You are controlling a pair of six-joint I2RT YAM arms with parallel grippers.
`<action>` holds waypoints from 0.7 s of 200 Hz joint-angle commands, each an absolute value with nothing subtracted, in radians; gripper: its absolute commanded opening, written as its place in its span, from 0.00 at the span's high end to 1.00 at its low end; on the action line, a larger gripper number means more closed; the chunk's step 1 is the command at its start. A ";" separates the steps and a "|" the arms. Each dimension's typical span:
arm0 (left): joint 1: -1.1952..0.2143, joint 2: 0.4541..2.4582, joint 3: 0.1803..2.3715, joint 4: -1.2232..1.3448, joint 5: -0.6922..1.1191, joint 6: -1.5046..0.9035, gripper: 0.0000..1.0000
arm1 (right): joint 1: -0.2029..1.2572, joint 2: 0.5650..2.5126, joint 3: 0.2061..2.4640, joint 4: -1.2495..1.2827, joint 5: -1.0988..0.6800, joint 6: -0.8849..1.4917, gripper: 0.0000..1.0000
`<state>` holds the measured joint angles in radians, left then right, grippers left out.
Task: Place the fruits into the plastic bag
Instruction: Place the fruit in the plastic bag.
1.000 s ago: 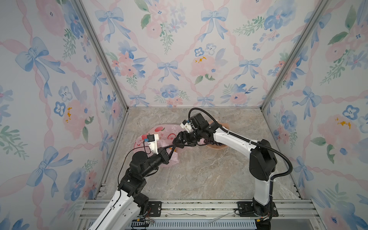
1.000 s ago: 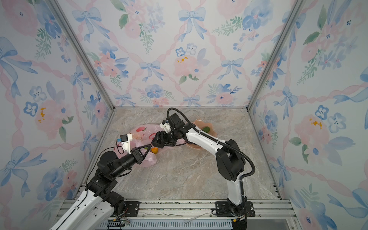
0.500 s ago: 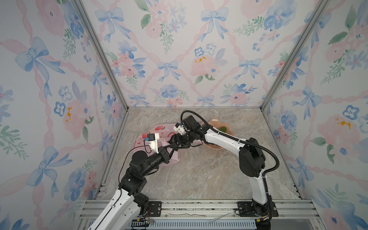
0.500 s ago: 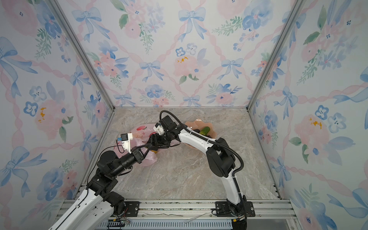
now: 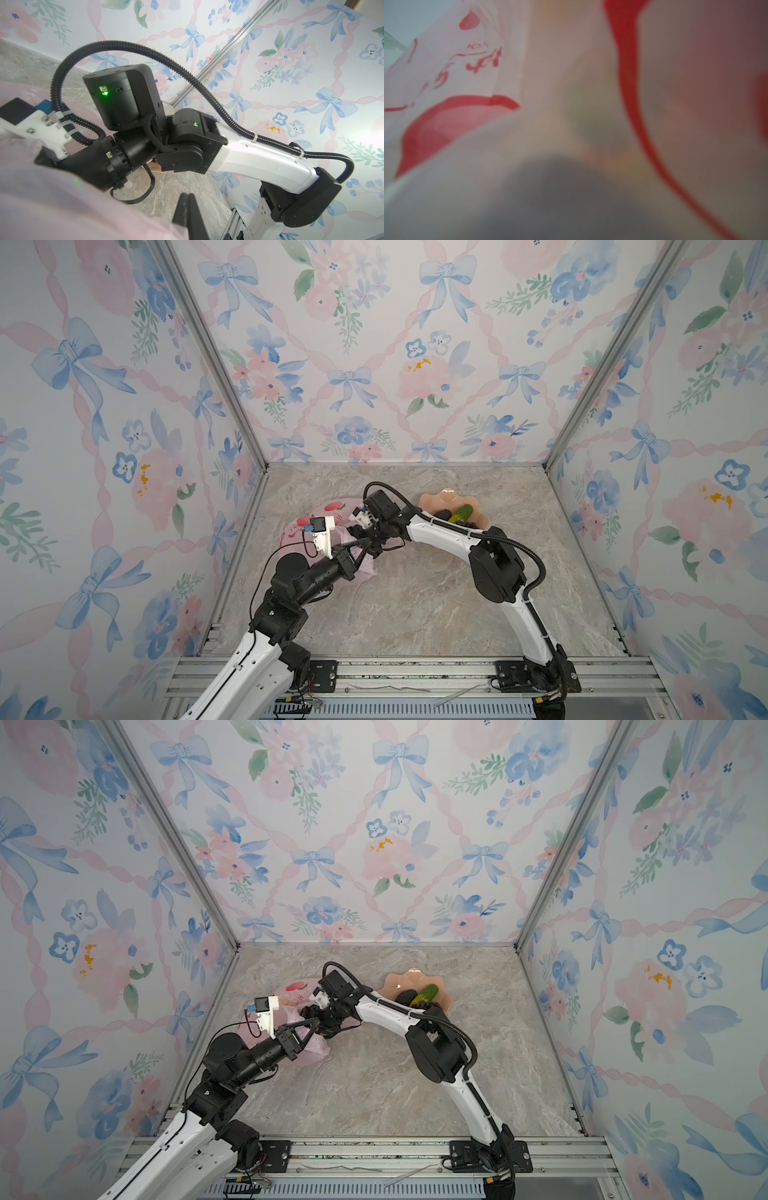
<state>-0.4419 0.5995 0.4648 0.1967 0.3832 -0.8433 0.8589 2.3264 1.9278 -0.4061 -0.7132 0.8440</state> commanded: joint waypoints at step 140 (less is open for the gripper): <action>-0.443 0.572 0.459 0.230 0.388 -0.851 1.00 | 0.879 2.333 1.910 -0.328 -0.749 0.890 0.03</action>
<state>-0.4419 0.5880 0.4648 0.2024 0.3828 -0.8433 0.8661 2.3306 1.9221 -0.3496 -0.7273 0.8902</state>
